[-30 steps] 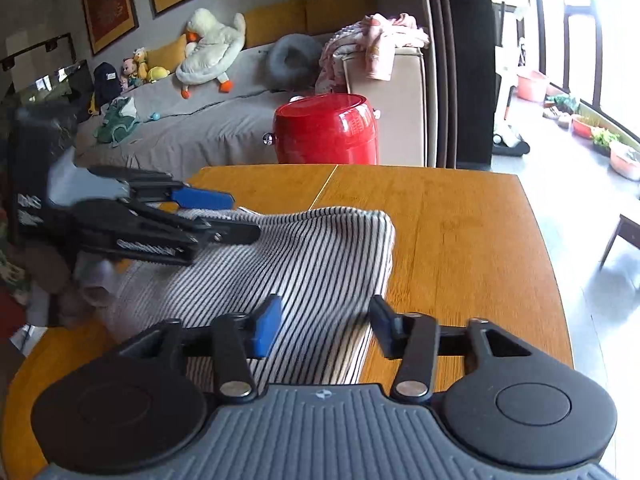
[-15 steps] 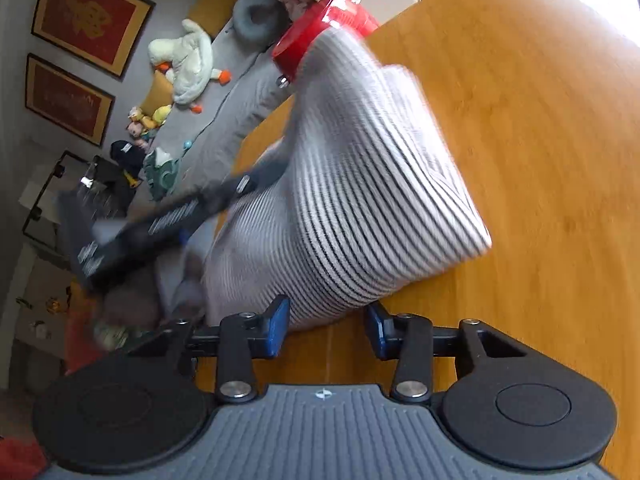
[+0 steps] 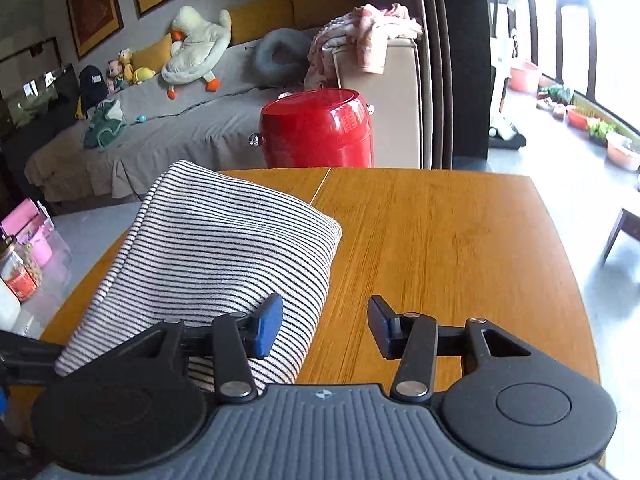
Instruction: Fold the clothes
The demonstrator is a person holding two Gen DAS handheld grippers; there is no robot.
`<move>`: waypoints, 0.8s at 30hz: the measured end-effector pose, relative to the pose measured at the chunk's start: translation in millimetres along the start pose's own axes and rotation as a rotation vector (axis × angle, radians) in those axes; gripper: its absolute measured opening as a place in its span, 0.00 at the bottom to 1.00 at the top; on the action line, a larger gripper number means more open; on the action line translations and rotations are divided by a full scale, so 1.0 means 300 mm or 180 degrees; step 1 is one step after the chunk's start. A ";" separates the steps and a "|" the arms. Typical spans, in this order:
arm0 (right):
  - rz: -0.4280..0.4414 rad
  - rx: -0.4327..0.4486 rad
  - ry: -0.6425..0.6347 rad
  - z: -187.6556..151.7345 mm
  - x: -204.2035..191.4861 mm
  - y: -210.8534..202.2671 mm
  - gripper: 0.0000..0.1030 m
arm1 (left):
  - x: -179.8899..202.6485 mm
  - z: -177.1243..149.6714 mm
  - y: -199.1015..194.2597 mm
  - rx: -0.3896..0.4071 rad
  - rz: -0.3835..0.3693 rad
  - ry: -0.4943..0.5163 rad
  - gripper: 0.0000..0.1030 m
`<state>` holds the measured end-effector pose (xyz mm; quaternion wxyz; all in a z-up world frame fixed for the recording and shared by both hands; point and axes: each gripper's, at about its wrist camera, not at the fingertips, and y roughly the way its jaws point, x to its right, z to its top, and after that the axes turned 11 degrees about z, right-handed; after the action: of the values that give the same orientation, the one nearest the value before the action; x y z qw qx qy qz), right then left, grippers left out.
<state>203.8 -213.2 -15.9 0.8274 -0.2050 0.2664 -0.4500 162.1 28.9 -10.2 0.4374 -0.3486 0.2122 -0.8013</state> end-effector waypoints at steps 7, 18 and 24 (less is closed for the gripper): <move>-0.0178 -0.0024 -0.0503 -0.028 -0.121 -0.067 0.67 | -0.137 0.078 -0.126 0.0553 0.0534 -0.0343 0.67; -0.0522 -0.0191 -0.0796 -0.026 -0.231 0.019 0.85 | -0.140 0.055 -0.016 0.0305 0.0937 -0.0093 0.61; -0.0507 -0.0190 -0.0795 -0.028 -0.221 0.023 0.88 | -0.154 0.051 0.004 0.0255 0.0855 -0.0154 0.61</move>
<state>172.8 -153.9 -9.3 0.8093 -0.3044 0.1576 -0.4770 191.6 67.0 -18.0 0.5593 -0.3186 0.2142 -0.7347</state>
